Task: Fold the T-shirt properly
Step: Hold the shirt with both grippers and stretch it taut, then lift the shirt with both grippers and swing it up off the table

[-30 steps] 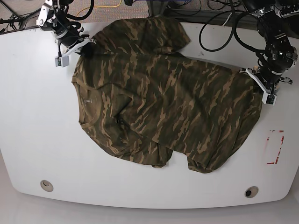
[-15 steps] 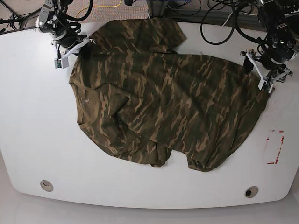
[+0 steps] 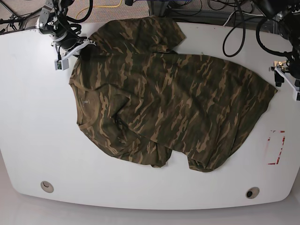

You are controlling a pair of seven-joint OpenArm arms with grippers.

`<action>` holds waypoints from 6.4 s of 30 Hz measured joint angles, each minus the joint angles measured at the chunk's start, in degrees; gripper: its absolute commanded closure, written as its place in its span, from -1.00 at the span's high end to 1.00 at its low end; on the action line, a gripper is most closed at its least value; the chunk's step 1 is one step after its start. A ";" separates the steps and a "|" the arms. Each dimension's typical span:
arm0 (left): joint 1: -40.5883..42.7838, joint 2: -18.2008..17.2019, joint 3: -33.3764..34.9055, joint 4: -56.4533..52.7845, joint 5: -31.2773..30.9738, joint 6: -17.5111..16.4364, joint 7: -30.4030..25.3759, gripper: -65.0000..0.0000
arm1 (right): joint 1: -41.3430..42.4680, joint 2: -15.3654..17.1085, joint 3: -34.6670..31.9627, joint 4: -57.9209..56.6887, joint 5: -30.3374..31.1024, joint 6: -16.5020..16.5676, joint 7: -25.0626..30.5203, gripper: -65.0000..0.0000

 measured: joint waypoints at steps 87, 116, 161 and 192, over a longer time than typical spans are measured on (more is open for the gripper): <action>-3.58 3.19 2.82 -4.72 0.70 0.09 -5.62 -1.00 | -0.04 -4.28 -0.11 10.75 -0.26 0.63 -0.59 -1.00; -13.99 5.11 4.90 17.64 -0.74 -0.22 2.08 -1.00 | 17.35 -1.75 5.35 12.07 -0.37 4.72 -1.14 -1.00; -68.57 -7.37 20.65 0.90 -1.57 13.79 0.09 -1.00 | 83.06 21.99 -20.04 -18.84 1.66 5.64 -3.76 -1.00; -56.19 -3.96 25.99 7.72 -1.84 13.29 2.86 -1.00 | 62.07 27.76 -12.09 -11.58 10.34 5.53 -8.33 -1.00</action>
